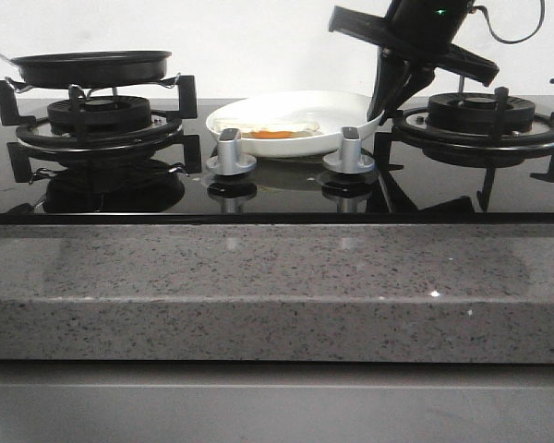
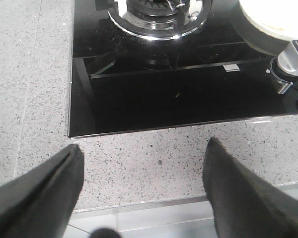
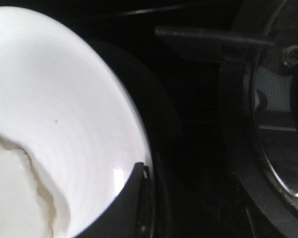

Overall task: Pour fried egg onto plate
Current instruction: 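Lower the plate with the egg between the burners using the right gripper, then open the right gripper and raise it away from the plate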

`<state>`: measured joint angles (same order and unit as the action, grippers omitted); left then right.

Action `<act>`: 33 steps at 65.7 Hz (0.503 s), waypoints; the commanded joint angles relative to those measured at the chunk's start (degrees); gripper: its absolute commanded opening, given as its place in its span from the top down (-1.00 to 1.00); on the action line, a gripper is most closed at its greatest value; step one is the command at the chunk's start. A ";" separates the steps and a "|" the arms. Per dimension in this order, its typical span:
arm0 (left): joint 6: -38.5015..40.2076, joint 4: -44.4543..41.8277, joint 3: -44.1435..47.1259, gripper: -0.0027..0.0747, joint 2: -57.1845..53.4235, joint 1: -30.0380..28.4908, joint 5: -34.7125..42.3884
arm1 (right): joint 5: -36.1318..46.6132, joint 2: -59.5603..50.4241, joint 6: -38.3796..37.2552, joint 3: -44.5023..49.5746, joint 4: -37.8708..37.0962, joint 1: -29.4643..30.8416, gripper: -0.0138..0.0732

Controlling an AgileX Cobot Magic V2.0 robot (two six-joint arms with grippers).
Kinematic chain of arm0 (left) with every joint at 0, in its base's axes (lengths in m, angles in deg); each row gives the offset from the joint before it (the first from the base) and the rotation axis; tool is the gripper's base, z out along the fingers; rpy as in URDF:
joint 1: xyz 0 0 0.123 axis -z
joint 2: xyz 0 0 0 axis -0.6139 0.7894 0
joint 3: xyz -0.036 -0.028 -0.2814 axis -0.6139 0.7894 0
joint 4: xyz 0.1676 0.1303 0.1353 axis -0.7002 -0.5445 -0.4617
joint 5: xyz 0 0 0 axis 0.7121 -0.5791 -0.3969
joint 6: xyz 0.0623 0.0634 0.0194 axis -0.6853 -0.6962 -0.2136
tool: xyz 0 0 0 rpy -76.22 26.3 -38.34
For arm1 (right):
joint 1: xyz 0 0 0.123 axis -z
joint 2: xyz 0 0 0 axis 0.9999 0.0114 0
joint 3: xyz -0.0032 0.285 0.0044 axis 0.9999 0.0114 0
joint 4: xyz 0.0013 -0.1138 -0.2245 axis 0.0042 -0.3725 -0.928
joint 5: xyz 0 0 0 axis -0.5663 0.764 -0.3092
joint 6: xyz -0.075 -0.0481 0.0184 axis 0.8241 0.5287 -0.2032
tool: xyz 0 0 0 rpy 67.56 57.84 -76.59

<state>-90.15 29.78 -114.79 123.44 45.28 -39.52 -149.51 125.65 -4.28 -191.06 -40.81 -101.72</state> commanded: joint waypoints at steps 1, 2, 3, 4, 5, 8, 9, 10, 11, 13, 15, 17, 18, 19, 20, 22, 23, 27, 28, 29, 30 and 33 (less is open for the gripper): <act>0.65 0.58 -1.54 -0.36 0.03 0.51 4.17 | 1.35 -3.41 0.07 -2.10 1.86 0.27 0.44; 0.65 0.58 -1.54 -0.36 0.03 0.51 4.17 | 1.31 -3.41 0.07 -2.10 1.86 0.27 0.38; 0.65 0.58 -1.54 -0.36 0.03 0.51 4.17 | 1.31 -3.41 0.07 -2.10 1.86 0.27 0.34; 0.65 0.58 -1.54 -0.36 0.03 0.51 4.17 | 1.31 -3.41 0.07 -2.10 1.86 0.27 0.31; 0.65 0.58 -1.54 -0.36 0.03 0.51 4.17 | 1.38 -3.41 0.07 -2.10 1.86 0.27 0.24; 0.65 0.58 -1.54 -0.36 0.03 0.51 4.17 | 1.50 -3.47 0.07 -2.10 1.86 0.27 0.12; 0.65 0.58 -1.54 -0.36 0.03 0.51 4.17 | 1.50 -3.47 0.07 -2.17 1.86 0.27 0.10; 0.65 0.58 -1.54 -0.36 0.03 0.51 4.17 | 1.65 -3.47 0.07 -2.17 1.86 0.27 0.08; 0.65 0.58 -1.54 -0.36 0.03 0.51 4.17 | 1.73 -3.52 0.07 -2.17 1.86 0.27 0.06; 0.65 0.58 -1.54 -0.36 0.03 0.51 4.17 | 1.79 -3.67 0.07 -2.17 1.97 0.41 0.06; 0.65 0.58 -1.54 -0.36 0.03 0.51 4.17 | 1.79 -3.85 0.07 -2.17 2.03 0.42 0.06; 0.65 0.58 -1.54 -0.36 0.03 0.51 4.17 | 1.84 -4.09 0.07 -2.17 2.03 0.42 0.07; 0.65 0.58 -1.54 -0.36 0.03 0.51 4.17 | 1.84 -4.22 0.07 -2.17 2.03 0.42 0.07; 0.65 0.58 -1.54 -0.36 0.03 0.51 4.17 | 1.77 -4.58 0.07 -2.17 2.03 0.42 0.07; 0.65 0.58 -1.54 -0.36 0.03 0.51 4.17 | 1.69 -4.74 0.07 -2.17 2.03 0.42 0.07; 0.65 0.58 -1.54 -0.36 0.03 0.51 4.17 | 1.60 -5.12 0.07 -2.20 2.10 0.42 0.07; 0.65 0.58 -1.54 -0.36 0.03 0.51 4.17 | 1.55 -5.44 0.07 -2.28 2.10 0.42 0.07; 0.65 0.58 -1.54 -0.36 0.03 0.51 4.17 | 1.32 -6.80 0.12 -2.28 2.10 0.42 0.07; 0.65 0.58 -1.54 -0.36 0.03 0.51 4.17 | 1.25 -7.12 0.12 -2.28 2.10 0.42 0.07; 0.65 0.58 -1.54 -0.36 0.03 0.51 4.17 | 1.15 -7.29 0.12 -2.28 2.10 0.42 0.07; 0.65 0.58 -1.54 -0.36 0.03 0.51 4.17 | 1.14 -7.70 0.39 -2.28 2.10 0.42 0.07; 0.65 0.58 -1.54 -0.36 0.03 0.51 4.17 | 0.75 -9.23 1.17 -2.28 2.10 0.42 0.07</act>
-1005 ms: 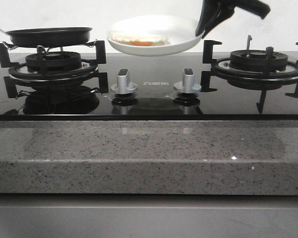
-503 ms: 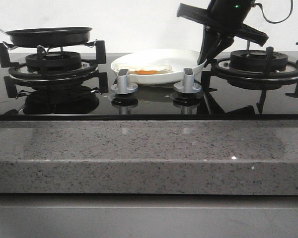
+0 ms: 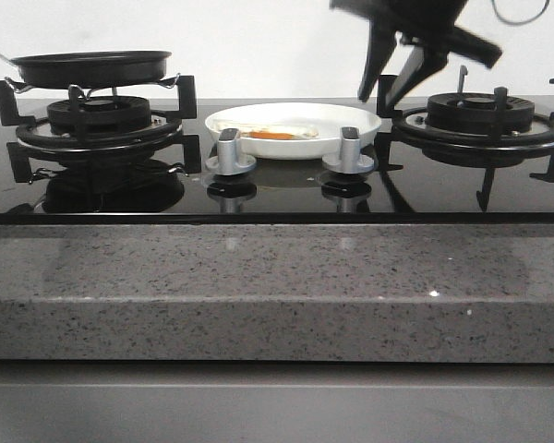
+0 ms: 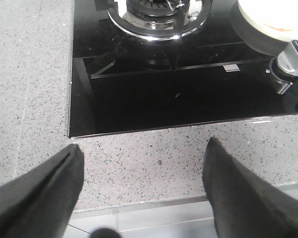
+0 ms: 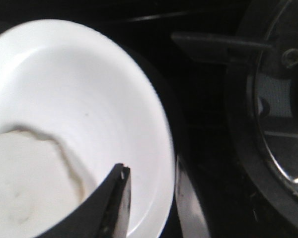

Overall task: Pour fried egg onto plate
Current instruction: 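Open the right gripper and raise it away from the plate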

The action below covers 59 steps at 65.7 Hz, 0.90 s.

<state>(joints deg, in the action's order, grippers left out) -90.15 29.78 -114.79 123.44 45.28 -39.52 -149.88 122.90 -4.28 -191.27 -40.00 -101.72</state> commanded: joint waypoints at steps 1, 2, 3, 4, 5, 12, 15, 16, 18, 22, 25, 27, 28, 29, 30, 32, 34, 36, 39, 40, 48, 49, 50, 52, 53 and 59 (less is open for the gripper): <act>0.65 0.58 -1.54 -0.36 0.03 0.51 4.17 | 1.00 -6.98 1.52 -2.07 1.29 0.42 0.07; 0.65 0.58 -1.54 -0.36 0.03 0.51 4.17 | 0.83 -7.44 1.80 -2.07 1.29 0.42 0.07; 0.65 0.58 -1.54 -0.36 0.03 0.51 4.17 | 0.69 -7.97 2.13 -2.07 1.24 0.42 0.07; 0.65 0.58 -1.54 -0.36 0.03 0.51 4.17 | 0.52 -8.45 2.60 -2.07 1.24 0.42 0.07; 0.65 0.58 -1.54 -0.36 0.03 0.51 4.17 | 0.36 -9.24 2.85 -2.07 1.24 0.42 0.07; 0.65 0.58 -1.54 -0.36 0.03 0.51 4.17 | -1.65 -13.68 5.58 -2.07 0.91 -0.04 0.07; 0.65 0.58 -1.54 -0.36 0.03 0.51 4.17 | -2.71 -15.80 6.81 -1.69 0.18 -0.59 0.07; 0.65 0.58 -1.54 -0.36 0.03 0.51 4.17 | -2.80 -16.17 6.99 -1.60 -0.17 -0.72 0.07; 0.65 0.58 -1.54 -0.36 0.03 0.51 4.17 | -3.25 -18.16 7.55 -1.06 -0.98 -1.58 0.07; 0.65 0.58 -1.54 -0.36 0.03 0.51 4.17 | -3.60 -22.22 7.70 1.61 -3.65 -3.55 0.07; 0.65 0.58 -1.54 -0.36 0.03 0.51 4.17 | -3.49 -25.19 7.70 4.18 -5.99 -5.08 0.07; 0.65 0.58 -1.54 -0.36 0.03 0.51 4.17 | -3.14 -27.76 7.70 6.13 -7.15 -6.30 0.07; 0.65 0.58 -1.54 -0.36 0.03 0.51 4.17 | -2.96 -28.76 7.70 7.19 -7.60 -6.75 0.07; 0.65 0.58 -1.54 -0.36 0.03 0.51 4.17 | -2.71 -29.73 7.70 8.84 -7.96 -7.16 0.07; 0.65 0.58 -1.54 -0.36 0.03 0.51 4.17 | -2.38 -30.73 7.70 9.96 -8.27 -7.55 0.07; 0.65 0.58 -1.54 -0.36 0.03 0.51 4.17 | -1.68 -32.74 7.70 12.29 -8.79 -8.17 0.07; 0.65 0.58 -1.54 -0.36 0.03 0.51 4.17 | -0.62 -35.14 7.70 14.70 -8.87 -8.72 0.07; 0.65 0.58 -1.54 -0.36 0.03 0.51 4.17 | 0.36 -37.09 7.70 17.76 -8.93 -8.84 0.07; 0.65 0.58 -1.54 -0.36 0.03 0.51 4.17 | 2.22 -40.37 7.70 22.13 -8.93 -8.90 0.07; 0.65 0.58 -1.54 -0.36 0.03 0.51 4.17 | 2.72 -41.30 7.70 23.38 -8.93 -8.90 0.07; 0.65 0.58 -1.54 -0.36 0.03 0.51 4.17 | 5.43 -48.96 7.70 33.84 -9.14 -8.90 0.07; 0.65 0.58 -1.54 -0.36 0.03 0.51 4.17 | 5.51 -49.69 7.70 34.88 -9.14 -8.90 0.07; 0.65 0.58 -1.54 -0.36 0.03 0.51 4.17 | 5.56 -50.42 7.70 35.90 -9.14 -8.90 0.07; 0.65 0.58 -1.54 -0.36 0.03 0.51 4.17 | 5.56 -52.18 7.70 37.90 -9.14 -8.90 0.07; 0.65 0.58 -1.54 -0.36 0.03 0.51 4.17 | 5.56 -52.85 7.70 38.89 -9.14 -8.90 0.07; 0.65 0.58 -1.54 -0.36 0.03 0.51 4.17 | 5.40 -56.85 7.70 45.42 -9.14 -8.90 0.07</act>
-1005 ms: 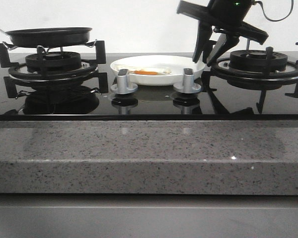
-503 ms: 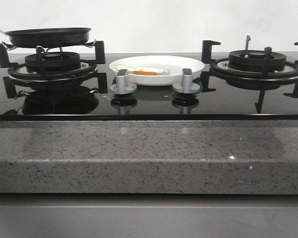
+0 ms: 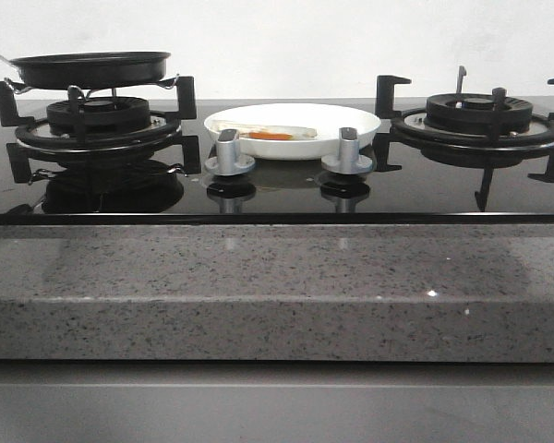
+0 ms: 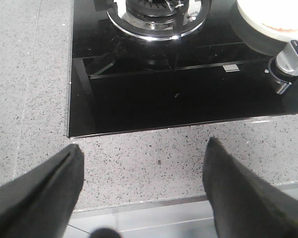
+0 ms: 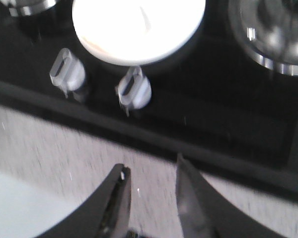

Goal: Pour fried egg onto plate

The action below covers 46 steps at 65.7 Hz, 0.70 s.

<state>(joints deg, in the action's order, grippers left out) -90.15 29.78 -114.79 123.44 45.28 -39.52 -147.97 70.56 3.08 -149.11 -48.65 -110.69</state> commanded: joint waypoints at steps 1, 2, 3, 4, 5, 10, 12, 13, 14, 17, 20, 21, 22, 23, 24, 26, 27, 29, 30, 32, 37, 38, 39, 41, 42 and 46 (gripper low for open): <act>0.65 0.58 -1.54 -0.36 0.03 0.51 4.17 | 3.42 -5.37 0.35 4.14 -0.48 0.08 0.07; 0.65 0.58 -1.54 -0.36 0.03 0.51 4.17 | 3.42 -5.95 0.35 5.03 -0.48 0.08 0.07; 0.65 0.58 -1.54 -0.36 0.03 0.51 4.17 | 3.42 -6.51 0.35 5.91 -0.48 0.08 0.07; 0.65 0.58 -1.54 -0.36 0.03 0.51 4.17 | 3.42 -7.08 0.35 7.17 -0.48 0.08 0.07; 0.65 0.58 -1.54 -0.36 0.03 0.51 4.17 | 3.36 -7.66 0.35 8.01 -0.48 0.08 0.07; 0.65 0.58 -1.54 -0.36 0.03 0.51 4.17 | 3.25 -11.08 0.35 12.30 -0.48 0.08 0.07; 0.65 0.58 -1.54 -0.36 0.03 0.51 4.17 | 3.25 -12.15 0.35 13.71 -0.48 0.08 0.07; 0.65 0.58 -1.54 -0.36 0.03 0.51 4.17 | 3.25 -12.68 0.35 14.72 -0.48 0.08 0.07; 0.65 0.58 -1.54 -0.36 0.03 0.51 4.17 | 3.25 -13.19 0.35 15.35 -0.48 0.08 0.07; 0.65 0.58 -1.54 -0.36 0.03 0.51 4.17 | 3.25 -14.70 0.35 17.04 -0.48 0.08 0.07; 0.65 0.58 -1.54 -0.36 0.03 0.51 4.17 | 3.25 -16.37 0.35 18.67 -0.48 0.08 0.07; 0.65 0.58 -1.54 -0.36 0.03 0.51 4.17 | 3.25 -16.83 0.35 19.07 -0.48 0.08 0.07; 0.65 0.58 -1.54 -0.36 0.03 0.51 4.17 | 3.25 -17.31 0.35 19.62 -0.48 0.08 0.07; 0.65 0.58 -1.54 -0.36 0.03 0.51 4.17 | 3.19 -17.76 0.35 19.99 -0.48 0.08 0.07; 0.65 0.58 -1.54 -0.36 0.03 0.51 4.17 | 3.20 -18.21 0.35 20.30 -0.48 0.08 0.07; 0.65 0.58 -1.54 -0.36 0.03 0.51 4.17 | 3.20 -19.11 0.35 20.82 -0.48 0.08 0.07; 0.65 0.58 -1.54 -0.36 0.03 0.51 4.31 | 3.13 -19.75 0.35 21.15 -0.48 0.08 0.07; 0.65 0.58 -1.54 -0.36 0.03 0.51 4.58 | 3.07 -20.76 0.35 21.44 -0.48 0.08 0.07; 0.65 0.58 -1.54 -0.36 0.03 0.51 4.70 | 3.08 -20.96 0.35 21.58 -0.48 0.08 0.07; 0.65 0.58 -1.54 -0.36 0.03 0.51 4.70 | 3.06 -21.83 0.35 21.78 -0.48 0.08 0.07; 0.65 0.58 -1.54 -0.36 0.03 0.51 4.70 | 3.00 -23.28 0.35 21.79 -0.59 0.08 0.07; 0.65 0.58 -1.54 -0.36 0.03 0.51 4.70 | 3.00 -23.56 0.35 21.79 -0.60 0.08 0.07; 0.65 0.58 -1.54 -0.36 0.03 0.51 4.70 | 3.00 -23.74 0.35 21.79 -0.65 0.08 0.07; 0.65 0.58 -1.54 -0.34 0.03 0.51 4.70 | 3.00 -23.92 0.35 21.79 -0.84 0.08 0.08; 0.65 0.58 -1.54 -0.33 0.03 0.51 4.70 | 3.00 -23.97 0.35 21.79 -0.92 0.08 0.08; 0.65 0.58 -1.54 -0.21 0.03 0.51 4.98 | 2.82 -24.05 0.35 21.79 -0.91 0.08 0.18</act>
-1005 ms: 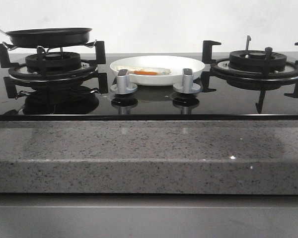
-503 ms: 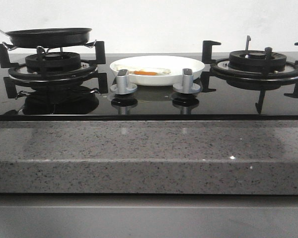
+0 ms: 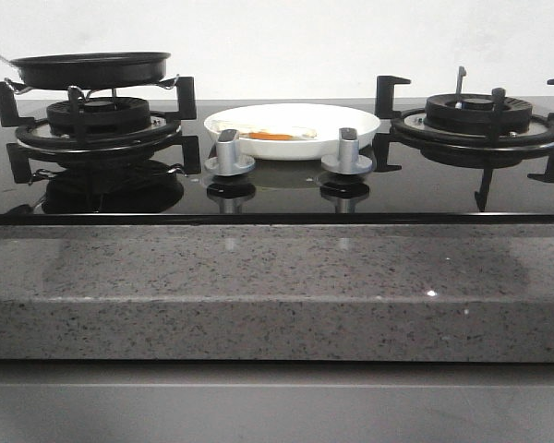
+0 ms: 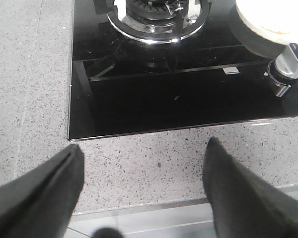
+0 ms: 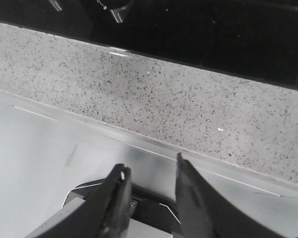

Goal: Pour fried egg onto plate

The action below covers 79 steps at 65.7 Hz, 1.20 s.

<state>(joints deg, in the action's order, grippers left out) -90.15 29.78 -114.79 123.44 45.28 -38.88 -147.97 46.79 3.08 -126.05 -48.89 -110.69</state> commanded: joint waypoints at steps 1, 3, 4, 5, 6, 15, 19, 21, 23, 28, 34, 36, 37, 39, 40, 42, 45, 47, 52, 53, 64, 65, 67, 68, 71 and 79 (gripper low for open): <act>0.65 0.58 -1.54 -0.15 0.03 0.51 4.34 | 2.77 -0.29 0.35 -1.27 -0.66 0.08 0.21; 0.65 0.58 -1.54 -0.07 0.03 0.51 4.44 | 2.75 -0.29 0.35 -1.27 -0.66 0.08 0.27; 0.65 0.58 -1.54 -0.02 0.03 0.51 4.44 | 2.75 -0.29 0.35 -1.27 -0.66 0.08 0.31; 0.65 0.58 -1.54 0.02 0.03 0.51 4.44 | 2.75 -0.29 0.35 -1.27 -0.66 0.08 0.37; 0.65 0.58 -1.54 0.07 0.03 0.51 4.44 | 2.80 -0.29 0.35 -1.27 -0.66 0.08 0.40; 0.65 0.58 -1.54 0.53 0.03 0.51 4.32 | 2.80 -0.29 0.35 -1.27 -0.66 0.08 0.75; 0.65 0.58 -1.54 0.71 0.03 0.51 4.32 | 2.80 -0.29 0.35 -1.27 -0.66 0.08 0.88; 0.65 0.58 -1.54 0.78 0.03 0.51 4.32 | 2.80 -0.29 0.35 -1.27 -0.66 0.08 0.92; 0.65 0.58 -1.54 0.87 0.03 0.51 4.32 | 2.80 -0.29 0.35 -1.27 -0.66 0.08 0.94; 0.65 0.58 -1.54 0.98 0.03 0.51 4.32 | 2.80 -0.29 0.35 -1.27 -0.66 0.08 0.94; 0.65 0.58 -1.54 0.98 0.03 0.51 4.32 | 2.80 -0.29 0.35 -1.27 -0.66 0.08 0.94; 0.65 0.58 -1.54 0.98 0.03 0.51 4.32 | 2.80 -0.29 0.35 -1.27 -0.66 0.08 0.94; 0.65 0.58 -1.54 0.98 0.03 0.51 4.32 | 2.80 -0.29 0.35 -1.27 -0.66 0.08 0.94; 0.65 0.58 -1.54 0.98 0.03 0.51 4.32 | 2.80 -0.29 0.35 -1.27 -0.66 0.08 0.94; 0.65 0.58 -1.54 0.98 0.03 0.51 4.32 | 2.80 -0.29 0.35 -1.27 -0.66 0.08 0.94; 0.65 0.58 -1.54 0.98 0.03 0.51 4.32 | 2.80 -0.29 0.35 -1.27 -0.66 0.08 0.94; 0.65 0.58 -1.54 0.98 0.03 0.51 4.32 | 2.80 -0.29 0.35 -1.27 -0.66 0.08 0.94; 0.65 0.58 -1.54 0.98 0.03 0.51 4.32 | 2.80 -0.29 0.35 -1.27 -0.66 0.08 0.94; 0.65 0.58 -1.54 0.98 0.03 0.51 4.32 | 2.80 -0.29 0.35 -1.27 -0.66 0.08 0.94; 0.65 0.58 -1.54 0.98 0.03 0.51 4.32 | 2.80 -0.29 0.35 -1.27 -0.66 0.08 0.94; 0.65 0.58 -1.54 0.98 0.00 0.51 4.58 | 2.80 -0.29 0.35 -1.27 -0.66 0.08 0.94; 0.65 0.58 -1.26 0.98 -0.30 0.51 4.69 | 2.80 -0.29 0.35 -1.27 -0.66 0.08 0.94; 0.65 0.58 -0.80 0.98 -0.81 0.55 5.28 | 2.80 -0.29 0.35 -1.27 -0.66 0.08 0.94; 0.65 0.58 -0.52 0.98 -1.29 0.55 5.74 | 2.80 -0.29 0.35 -1.27 -0.66 0.08 0.94; 0.55 -0.66 0.97 0.98 -2.88 0.55 8.75 | 2.75 -0.29 0.35 -1.27 -0.66 0.08 0.94; 0.55 -1.07 8.85 0.98 -8.22 -0.36 20.20 | 2.75 -0.29 0.35 -1.27 -0.66 0.08 0.94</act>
<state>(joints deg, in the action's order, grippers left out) -90.15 28.60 -108.64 117.78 45.28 -29.28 -147.97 46.67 3.11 -125.92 -49.14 -110.69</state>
